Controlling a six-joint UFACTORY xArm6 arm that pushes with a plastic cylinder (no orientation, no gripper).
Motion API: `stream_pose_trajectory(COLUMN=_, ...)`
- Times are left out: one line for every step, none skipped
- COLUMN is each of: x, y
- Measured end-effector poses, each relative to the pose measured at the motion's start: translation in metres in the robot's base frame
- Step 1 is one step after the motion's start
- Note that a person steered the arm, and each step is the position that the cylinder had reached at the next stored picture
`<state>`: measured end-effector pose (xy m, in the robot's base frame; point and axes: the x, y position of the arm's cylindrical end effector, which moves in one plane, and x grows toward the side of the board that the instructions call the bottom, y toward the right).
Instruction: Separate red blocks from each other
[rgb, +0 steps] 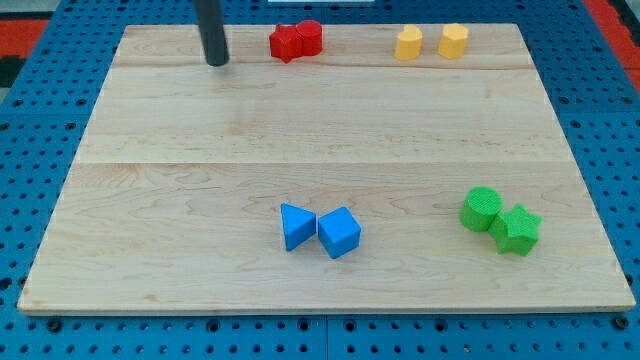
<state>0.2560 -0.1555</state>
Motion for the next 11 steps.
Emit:
stream_pose_trajectory(x=-0.023, y=-0.001)
stream_pose_trajectory(x=-0.05, y=0.017)
stream_pose_trajectory(x=-0.064, y=0.032)
stream_pose_trajectory(x=-0.063, y=0.071)
stream_pose_trajectory(x=-0.063, y=0.097)
stream_pose_trajectory(x=-0.063, y=0.114)
stream_pose_trajectory(x=-0.053, y=0.132)
stream_pose_trajectory(x=-0.034, y=0.118)
stream_pose_trajectory(x=-0.026, y=0.125)
stream_pose_trajectory(x=-0.027, y=0.132)
stream_pose_trajectory(x=-0.032, y=0.137)
